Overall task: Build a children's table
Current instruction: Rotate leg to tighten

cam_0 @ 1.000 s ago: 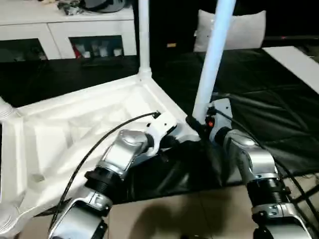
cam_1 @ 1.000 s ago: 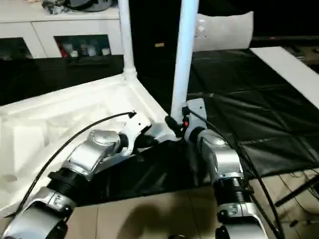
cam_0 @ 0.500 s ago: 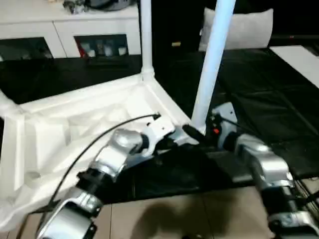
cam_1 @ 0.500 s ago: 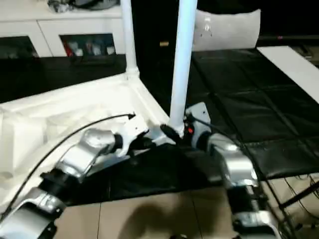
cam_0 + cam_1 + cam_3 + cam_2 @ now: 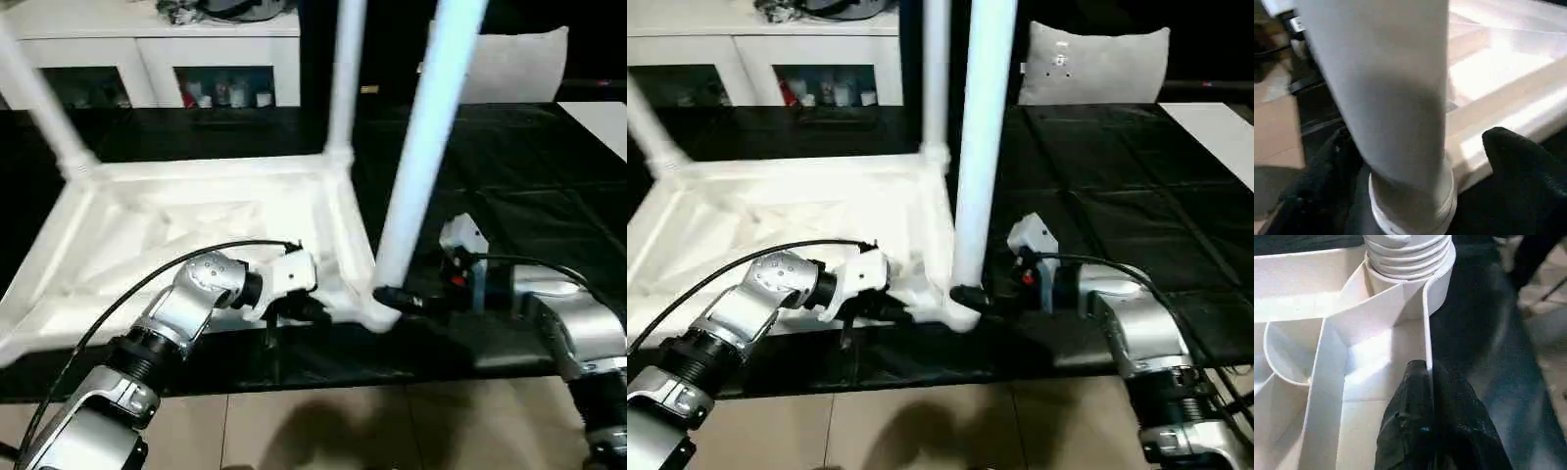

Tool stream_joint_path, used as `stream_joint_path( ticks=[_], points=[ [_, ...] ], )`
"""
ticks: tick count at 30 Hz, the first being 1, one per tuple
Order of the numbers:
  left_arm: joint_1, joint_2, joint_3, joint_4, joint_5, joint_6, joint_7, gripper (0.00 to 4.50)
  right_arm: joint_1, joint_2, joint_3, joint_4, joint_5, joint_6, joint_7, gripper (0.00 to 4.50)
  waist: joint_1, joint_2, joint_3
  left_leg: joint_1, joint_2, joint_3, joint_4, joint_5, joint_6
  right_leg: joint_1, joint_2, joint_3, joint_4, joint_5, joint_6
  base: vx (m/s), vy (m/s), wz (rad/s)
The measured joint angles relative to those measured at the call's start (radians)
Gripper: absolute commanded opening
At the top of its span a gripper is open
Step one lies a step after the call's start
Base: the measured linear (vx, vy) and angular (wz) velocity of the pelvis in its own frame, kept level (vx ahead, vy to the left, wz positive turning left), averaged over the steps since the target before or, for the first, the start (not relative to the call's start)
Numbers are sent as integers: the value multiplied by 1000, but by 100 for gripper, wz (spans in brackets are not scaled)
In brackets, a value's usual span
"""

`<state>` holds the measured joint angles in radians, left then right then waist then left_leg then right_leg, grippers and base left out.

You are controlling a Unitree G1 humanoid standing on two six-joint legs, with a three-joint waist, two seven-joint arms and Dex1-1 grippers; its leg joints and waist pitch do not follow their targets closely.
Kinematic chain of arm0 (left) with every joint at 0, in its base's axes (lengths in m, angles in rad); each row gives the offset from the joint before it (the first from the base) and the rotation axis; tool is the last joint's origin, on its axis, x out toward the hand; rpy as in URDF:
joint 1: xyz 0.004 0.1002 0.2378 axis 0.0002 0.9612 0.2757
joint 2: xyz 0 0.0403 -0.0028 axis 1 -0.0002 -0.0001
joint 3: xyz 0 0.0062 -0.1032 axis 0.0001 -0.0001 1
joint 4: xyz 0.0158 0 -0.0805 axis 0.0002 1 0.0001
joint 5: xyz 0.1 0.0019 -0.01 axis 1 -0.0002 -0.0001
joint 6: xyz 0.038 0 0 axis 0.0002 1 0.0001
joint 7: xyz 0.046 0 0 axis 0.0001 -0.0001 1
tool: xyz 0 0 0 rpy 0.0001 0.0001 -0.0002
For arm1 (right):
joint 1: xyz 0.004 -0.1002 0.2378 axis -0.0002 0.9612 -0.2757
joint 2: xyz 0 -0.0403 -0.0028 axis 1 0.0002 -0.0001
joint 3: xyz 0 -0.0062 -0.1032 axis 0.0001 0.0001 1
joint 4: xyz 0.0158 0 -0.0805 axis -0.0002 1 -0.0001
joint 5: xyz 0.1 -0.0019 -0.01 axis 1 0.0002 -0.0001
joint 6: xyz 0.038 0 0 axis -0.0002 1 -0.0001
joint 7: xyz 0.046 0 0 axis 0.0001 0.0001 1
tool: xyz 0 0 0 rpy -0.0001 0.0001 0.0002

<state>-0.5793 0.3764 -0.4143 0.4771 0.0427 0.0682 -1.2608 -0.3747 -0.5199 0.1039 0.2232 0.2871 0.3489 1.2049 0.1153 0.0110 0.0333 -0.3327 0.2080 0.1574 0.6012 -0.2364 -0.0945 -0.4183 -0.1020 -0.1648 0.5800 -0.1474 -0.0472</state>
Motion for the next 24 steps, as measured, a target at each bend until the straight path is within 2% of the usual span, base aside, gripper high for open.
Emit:
stream_joint_path(
  ticks=[1, 6, 7, 18, 19, 24],
  points=[
    [-1, 4, -4, 1, -2, -7, -13, 0, 1, -2, 6, -7, 5, 6, 11, 370, 0, 0, 0, 0, 0, 0, 0, 0, 0, 0, 0, 0, 0, 0, 0, 0, 0, 0],
    [-5, 9, -10, 10, -6, -24, -44, 0, 3, -9, 22, -26, 35, 36, 60, 335, 1, 0, 0, 0, 0, 0, 1, 0, 0, 0, 0, 0, 0, -2, 4, 0, 0, 0],
    [-7, 9, -12, 14, -6, -28, -44, 0, 6, -11, 23, -27, 37, 40, 69, 317, 2, 0, 0, 0, 0, 0, 1, 0, 0, 0, 0, 0, 0, -2, 5, 0, 0, 0],
    [-11, 6, -13, 26, -11, -34, -62, 0, 25, -43, 25, -58, 64, 87, 92, 239, 6, 0, 0, 0, 0, 0, 1, 0, 0, 1, 0, 0, 0, -2, 5, 0, 0, 0],
    [-11, 5, -13, 26, -12, -33, -65, 0, 25, -43, 24, -59, 64, 89, 91, 221, 7, 0, 0, 0, 0, 0, 1, 0, 0, 1, 0, 0, 0, -2, 5, 0, 0, 0],
    [-10, -3, -2, 16, -39, 41, -69, 0, 49, -11, 1, -100, 77, 135, 46, 209, 5, 0, 0, 1, 0, 0, 1, 0, -1, 1, 0, 0, 1, -2, 5, 0, 0, 0]
  ],
)
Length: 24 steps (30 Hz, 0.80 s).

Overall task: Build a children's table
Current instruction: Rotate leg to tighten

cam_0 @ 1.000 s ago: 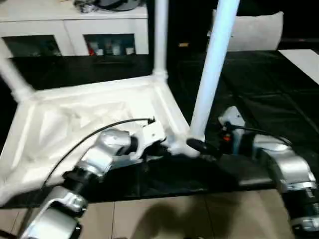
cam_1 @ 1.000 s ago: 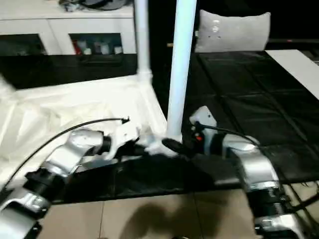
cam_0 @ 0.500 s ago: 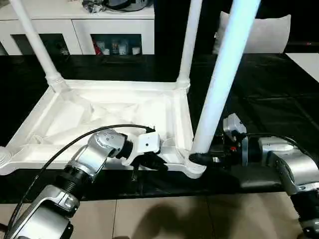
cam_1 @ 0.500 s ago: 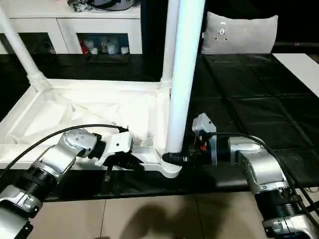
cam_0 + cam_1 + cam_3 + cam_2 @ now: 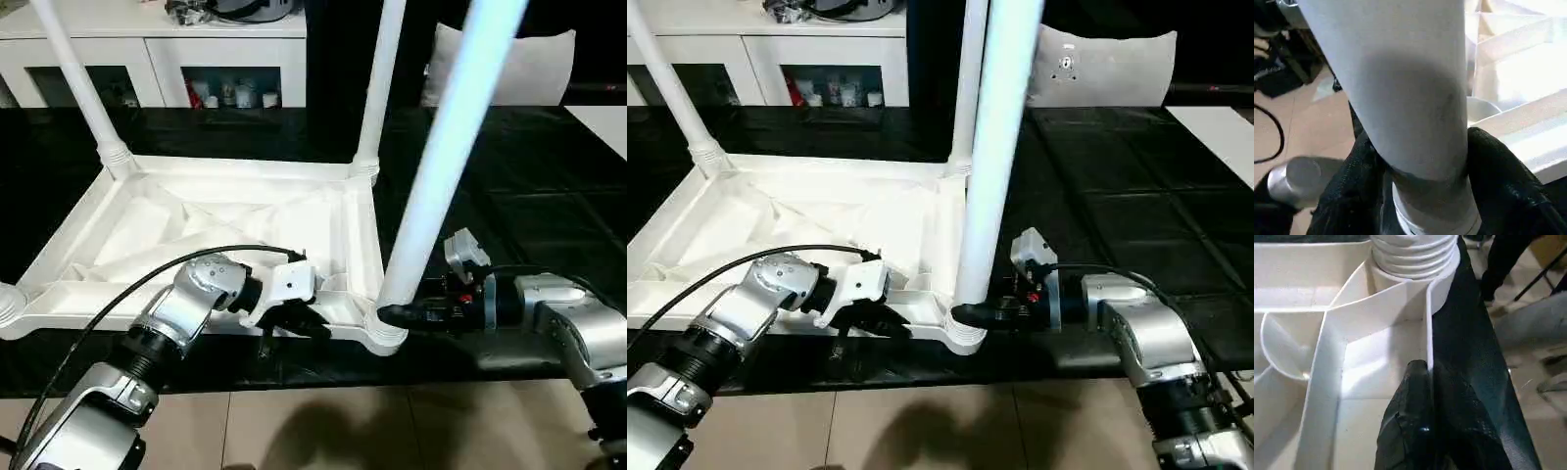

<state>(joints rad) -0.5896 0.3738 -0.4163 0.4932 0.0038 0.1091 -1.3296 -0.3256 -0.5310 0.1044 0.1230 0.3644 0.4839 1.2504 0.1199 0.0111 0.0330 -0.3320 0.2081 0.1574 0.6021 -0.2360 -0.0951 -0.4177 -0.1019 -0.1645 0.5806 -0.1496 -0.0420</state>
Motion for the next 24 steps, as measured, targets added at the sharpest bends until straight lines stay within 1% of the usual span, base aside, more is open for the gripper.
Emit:
stream_joint_path(
  ticks=[1, 3, 4, 6, 7, 10, 11, 13, 14, 15, 16, 18, 21, 24],
  points=[
    [0, 0, 7, -6, -2, 30, 5, 0, 1, 15, -3, -8, 0, 14, -29, 208, -5, 0, 0, 0, 0, 0, 0, 1, -1, 0, 0, 0, 1, 0, 0, 0, 0, 0],
    [0, -4, 20, -10, -1, 73, 37, 0, 0, 43, -15, -9, -3, 30, -90, 207, -9, 0, 0, 1, 0, 0, 0, 2, -3, 0, 0, 0, 2, 1, 0, 0, 0, 0],
    [0, -20, 31, -10, 7, 109, 82, 0, -3, 66, -19, -7, -18, 36, -146, 207, -14, 0, 0, 2, 0, 0, 0, 3, -5, 1, 0, 0, 2, 2, 0, 0, 0, 0],
    [-1, -64, 64, -9, 35, 173, 186, 0, -33, 120, -36, 14, -62, 54, -273, 207, -28, 0, 0, 3, -1, 0, 1, 4, -9, 1, 0, 1, 1, 5, 1, 0, 0, 0],
    [-8, -100, 77, -7, 46, 216, 258, 0, -58, 156, -55, 34, -89, 73, -362, 205, -39, -1, -1, 2, -1, 0, 1, 4, -12, 1, 1, 1, -1, 6, 1, 0, 0, 0],
    [-10, -171, 104, -7, 48, 292, 382, 0, -97, 236, -96, 66, -126, 106, -534, 202, -61, -3, -2, 2, 0, 0, 1, 3, -14, 2, 4, 2, -4, 7, 1, 0, 0, 0],
    [-12, -197, 112, -7, 49, 316, 429, 0, -112, 265, -108, 81, -139, 109, -599, 201, -66, -3, -2, 2, 0, -1, 1, 3, -14, 2, 5, 2, -4, 7, 1, 0, 0, 0],
    [-16, -219, 118, -7, 49, 342, 474, 0, -125, 286, -110, 88, -149, 113, -662, 201, -67, -2, -2, 2, 0, -1, 0, 3, -14, 2, 7, 2, -4, 7, 1, 0, 0, 0],
    [-17, -228, 126, -6, 50, 351, 497, 0, -131, 298, -112, 98, -151, 102, -680, 201, -67, -1, -3, 2, 0, -2, 0, 3, -14, 2, 8, 2, -4, 7, 1, 0, 0, 0],
    [-18, -241, 135, -3, 56, 357, 524, 0, -139, 318, -124, 120, -154, 83, -705, 235, -67, -1, -3, 2, 0, -2, 0, 3, -13, 2, 8, 2, -4, 7, 1, 0, 0, 0],
    [-22, -261, 144, 2, 64, 363, 553, 0, -140, 340, -143, 137, -154, 59, -732, 235, -65, -1, -3, 0, 0, -2, -1, 5, -11, 1, 8, 2, -4, 7, 1, 0, 0, 0],
    [-27, -272, 145, 4, 66, 368, 572, 0, -141, 355, -157, 147, -152, 45, -753, 272, -65, -1, -3, 0, 0, -2, -1, 6, -8, 0, 8, 3, -5, 7, 1, 0, 0, 0],
    [-29, -276, 144, 3, 69, 369, 589, 0, -143, 366, -160, 150, -153, 32, -756, 285, -66, -1, -3, -1, 0, -2, -2, 4, -6, -1, 8, 5, -5, 7, 1, 0, 0, 0],
    [-29, -267, 130, 1, 71, 355, 588, 0, -140, 358, -157, 149, -154, 23, -740, 321, -65, -1, -2, -1, 0, -2, -2, 4, -6, -1, 8, 5, -5, 7, 1, 0, 0, 0]
  ],
)
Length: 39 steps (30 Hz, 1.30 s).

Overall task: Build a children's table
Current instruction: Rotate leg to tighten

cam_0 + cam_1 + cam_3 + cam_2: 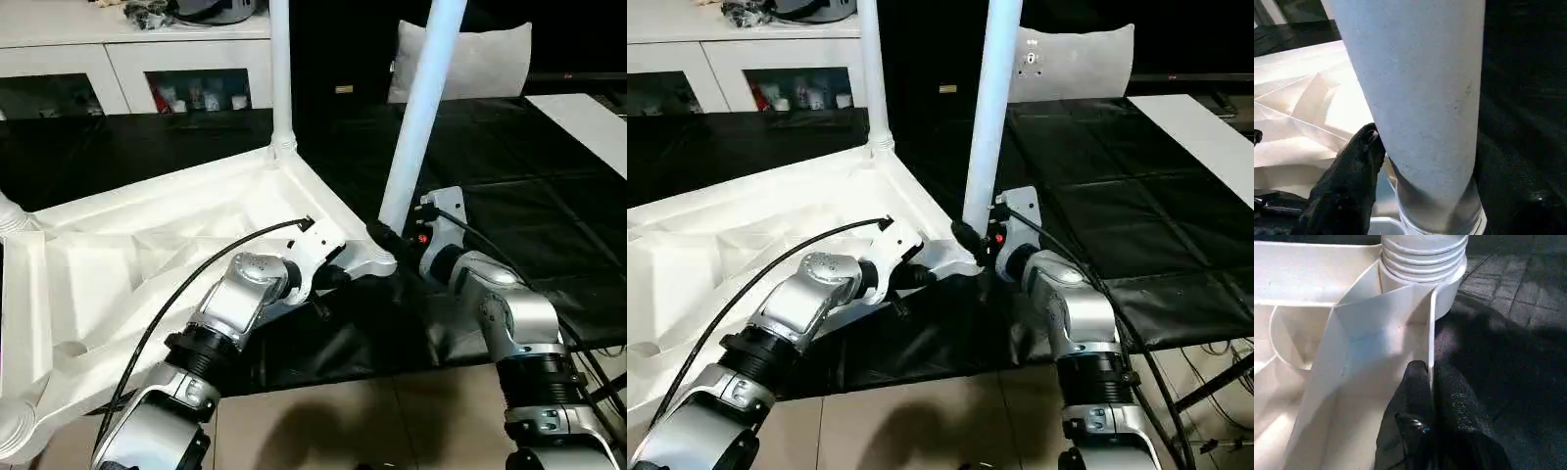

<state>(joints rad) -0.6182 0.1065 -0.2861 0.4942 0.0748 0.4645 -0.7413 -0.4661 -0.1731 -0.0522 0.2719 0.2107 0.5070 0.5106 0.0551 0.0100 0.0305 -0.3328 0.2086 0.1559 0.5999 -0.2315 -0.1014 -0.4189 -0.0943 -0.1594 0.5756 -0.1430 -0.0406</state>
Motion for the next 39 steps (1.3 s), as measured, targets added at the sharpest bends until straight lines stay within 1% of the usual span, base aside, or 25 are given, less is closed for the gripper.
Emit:
stream_joint_path(
  ticks=[1, 3, 5, 9, 12, 14, 15, 17, 21, 22, 26, 27, 30, 32, 34, 39],
  points=[
    [0, 5, -7, 0, 5, -11, -2, 0, 3, -6, 6, 0, 0, -10, 11, 326, 0, 0, 0, 0, 0, 0, 0, 0, 0, 0, 0, 0, 0, 0, 0, 0, 0, 0],
    [0, 21, -26, 0, 13, -42, -23, 0, 18, -37, 22, -1, 1, -40, 59, 352, 4, 0, 0, 0, 0, 0, 0, 0, 0, 0, 0, 0, 0, 0, 0, 0, 0, 0],
    [1, 37, -39, 4, 20, -75, -41, 0, 30, -64, 25, -3, 2, -57, 107, 366, 6, 0, 1, 0, 0, 0, 0, 0, 0, 0, 0, 0, 0, 0, 0, 0, 0, 0],
    [1, 61, -47, 15, 23, -120, -85, 0, 47, -119, 32, -20, 23, -61, 197, 406, 9, 1, 1, 0, 0, 0, 0, 0, 0, 0, 0, 0, 1, 0, 0, 0, 0, 0],
    [1, 89, -47, 31, 18, -162, -128, 0, 69, -192, 50, -57, 38, -60, 307, 421, 13, 1, 1, 0, 0, 0, 0, 0, 0, 0, 0, 0, 1, 0, 0, 0, 0, 0],
    [1, 120, -49, 44, 10, -206, -173, 0, 80, -255, 73, -73, 53, -65, 398, 443, 17, 1, 1, 0, 0, 0, 0, 0, 0, 0, 0, 0, 1, 0, 0, 0, 0, 0],
    [1, 132, -49, 47, 6, -217, -192, 0, 82, -276, 76, -73, 55, -66, 428, 443, 18, 0, 2, 0, 0, 0, 0, 0, 0, 0, 0, 0, 1, 0, 0, 0, 0, 0],
    [1, 162, -64, 50, -2, -255, -247, 0, 82, -322, 85, -73, 57, -77, 492, 443, 25, 0, 2, 0, 0, 0, 0, 0, 0, 0, 0, 0, 1, 0, 0, 0, 0, 0],
    [2, 198, -87, 51, -7, -319, -352, 0, 82, -348, 111, -73, 60, -95, 578, 443, 43, -1, 2, 0, 1, 0, 0, 0, 0, 0, 0, 0, 1, 0, 0, 0, 0, 0],
    [4, 205, -92, 51, -13, -335, -386, 0, 82, -356, 120, -73, 63, -99, 603, 417, 49, -1, 2, 0, 1, 0, 0, 0, 0, 0, -1, 0, 0, 0, 0, 0, 0, 0],
    [5, 243, -120, 49, -24, -392, -479, 0, 82, -380, 146, -73, 75, -106, 672, 403, 64, -1, 2, 0, 1, 1, 1, 0, 0, 0, -1, 0, 1, 0, 0, 0, 0, 0],
    [5, 251, -125, 49, -24, -406, -497, 0, 82, -387, 150, -73, 78, -106, 691, 374, 65, -1, 2, 0, 1, 1, 1, 0, 0, 1, -1, 0, 1, 0, 0, 0, 0, 0],
    [5, 269, -136, 49, -25, -432, -541, 0, 86, -400, 159, -74, 94, -106, 735, 357, 66, -1, 2, 1, 1, 1, 1, 0, 0, 1, -1, 0, 1, 0, 0, 0, 0, 0],
    [3, 276, -144, 49, -23, -444, -561, 0, 101, -405, 171, -94, 105, -92, 762, 330, 67, -1, 2, 1, 1, 1, 1, 0, 0, 1, -1, 1, 2, 0, 0, 0, 0, 0],
    [2, 276, -145, 49, -23, -445, -571, 0, 111, -409, 181, -113, 113, -79, 783, 317, 67, -1, 2, 1, 1, 1, 1, 0, 0, 1, -1, 1, 2, 0, 0, 0, 0, 0],
    [2, 276, -145, 50, -25, -451, -581, 0, 111, -409, 182, -113, 114, -79, 784, 272, 67, -1, 2, 1, 1, 1, 1, 0, 0, 1, -1, 1, 1, 0, 0, 0, 0, 0]
  ],
)
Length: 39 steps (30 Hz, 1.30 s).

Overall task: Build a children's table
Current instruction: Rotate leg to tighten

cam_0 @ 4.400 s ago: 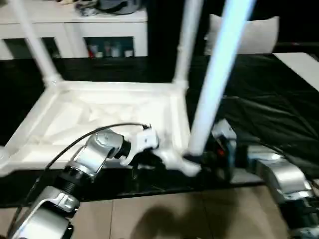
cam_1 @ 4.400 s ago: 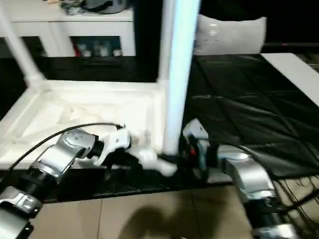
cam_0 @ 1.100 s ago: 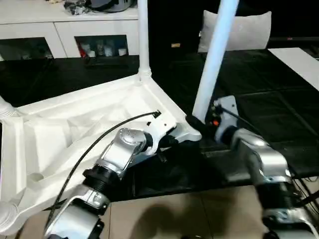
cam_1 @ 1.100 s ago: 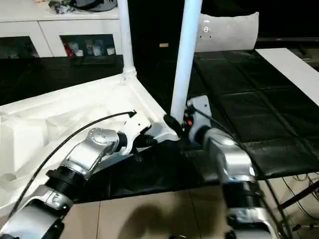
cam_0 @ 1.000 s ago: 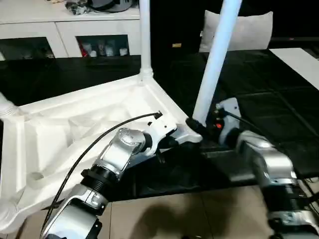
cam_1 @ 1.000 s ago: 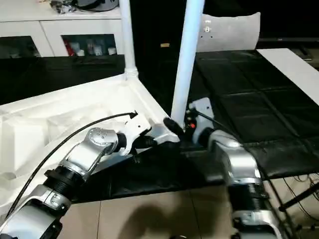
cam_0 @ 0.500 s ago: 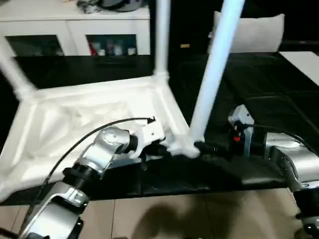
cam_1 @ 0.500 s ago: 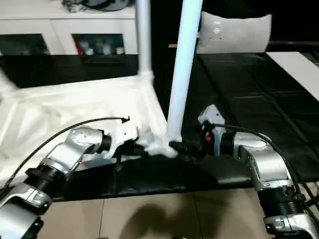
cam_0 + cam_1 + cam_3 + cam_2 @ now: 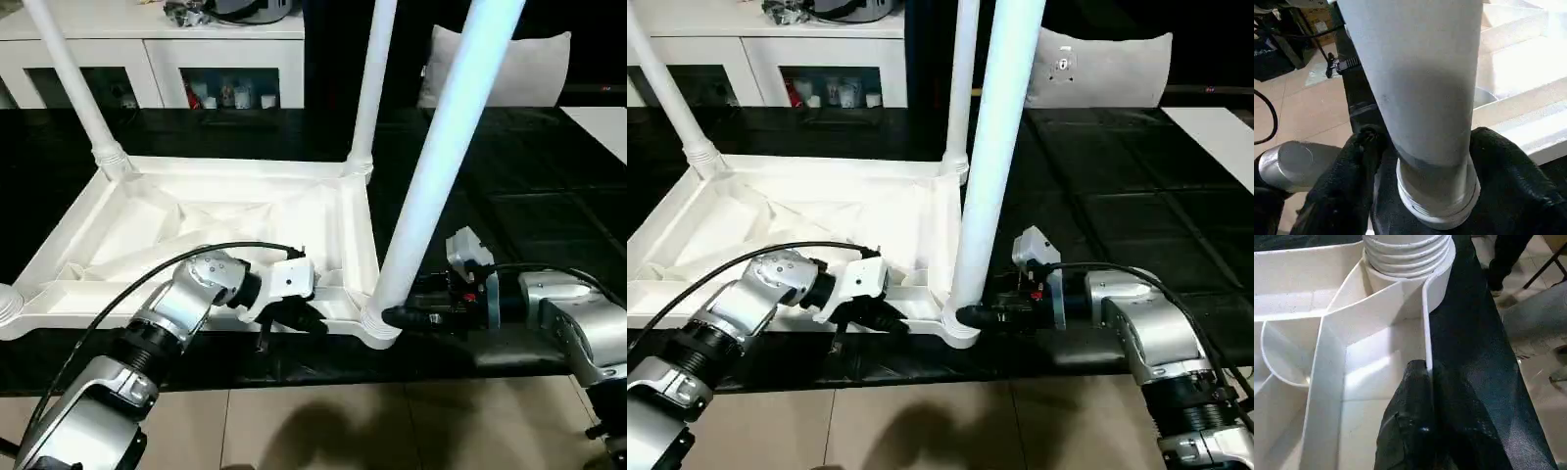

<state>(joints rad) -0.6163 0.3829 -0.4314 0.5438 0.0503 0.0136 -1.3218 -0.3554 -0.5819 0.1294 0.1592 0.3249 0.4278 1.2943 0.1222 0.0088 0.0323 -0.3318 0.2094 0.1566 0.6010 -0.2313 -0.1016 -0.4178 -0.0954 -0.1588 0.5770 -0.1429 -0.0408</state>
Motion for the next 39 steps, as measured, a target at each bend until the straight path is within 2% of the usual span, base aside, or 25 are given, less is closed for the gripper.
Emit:
stream_joint_path(
  ticks=[7, 12, 16, 19, 21, 22, 24, 28, 30, 31, 35, 39],
  points=[
    [0, 1, -2, 0, -4, -4, -17, 0, 0, 1, 0, 0, 1, 6, 0, 203, 3, 0, 0, 0, 0, 0, 0, 0, 0, 0, 0, 0, 0, 0, 0, 0, 0, 0],
    [7, -2, 0, -8, -13, 13, -22, 0, 9, 3, -2, -14, 9, 22, -6, 191, 3, 0, 0, 0, 0, 0, 0, 0, 0, 0, 0, 0, 0, 0, 0, 0, 0, 0],
    [21, 4, 16, -41, -18, 97, -22, 0, 22, 44, -7, -40, 17, 53, -68, 191, -8, 0, -1, 1, 1, 0, 0, 0, -1, 1, 1, 0, 0, 0, 0, 0, 0, 0],
    [24, 1, 43, -47, -12, 176, 32, 0, 15, 112, -26, -34, -3, 75, -181, 191, -27, 1, -1, 5, 0, 0, 0, -1, -6, 3, 1, 1, 1, 1, -1, 0, 0, 0],
    [24, -26, 84, -47, -2, 264, 133, 0, -19, 206, -58, -2, -29, 119, -333, 191, -50, 1, -1, 7, -1, 0, 1, 0, -11, 4, 3, 1, 0, 1, -1, 0, 0, 0],
    [22, -49, 105, -47, 5, 307, 191, 0, -45, 244, -74, 17, -49, 143, -419, 190, -67, 0, -1, 7, -2, 0, 2, 1, -12, 4, 3, 0, -1, 1, -1, 0, 0, 0],
    [20, -79, 114, -52, 5, 345, 233, 0, -59, 264, -83, 23, -58, 162, -486, 190, -84, 0, -1, 7, -2, -1, 2, 1, -12, 7, 3, -3, -7, 1, 0, 0, 0, 0],
    [15, -218, 181, -52, 14, 464, 480, 0, -130, 384, -123, 95, -125, 169, -755, 189, -113, 0, -1, 1, 0, -6, 2, 1, -12, 10, 3, -14, -20, 2, 1, 0, 0, 0],
    [9, -265, 192, -50, 23, 493, 568, 0, -156, 419, -132, 139, -145, 139, -832, 189, -115, 2, -2, 0, -1, -8, 1, 0, -10, 11, 2, -14, -20, 2, 1, 0, 0, 0],
    [9, -282, 198, -50, 23, 505, 601, 0, -162, 428, -133, 157, -151, 117, -854, 245, -114, 3, -3, 0, -1, -8, 0, -1, -9, 11, 2, -14, -20, 2, 1, 0, 0, 0],
    [3, -293, 201, -51, 23, 510, 632, 0, -163, 456, -149, 189, -157, 74, -875, 269, -101, 4, -4, 0, -1, -10, -3, 1, -2, 11, 2, -14, -17, 4, 0, 0, 0, 0],
    [1, -296, 192, -59, 35, 499, 639, 0, -162, 460, -157, 198, -157, 54, -871, 314, -87, 6, -3, -1, 1, -9, -7, 0, 0, 8, 2, -13, -17, 3, 0, 0, 0, 0]
  ],
)
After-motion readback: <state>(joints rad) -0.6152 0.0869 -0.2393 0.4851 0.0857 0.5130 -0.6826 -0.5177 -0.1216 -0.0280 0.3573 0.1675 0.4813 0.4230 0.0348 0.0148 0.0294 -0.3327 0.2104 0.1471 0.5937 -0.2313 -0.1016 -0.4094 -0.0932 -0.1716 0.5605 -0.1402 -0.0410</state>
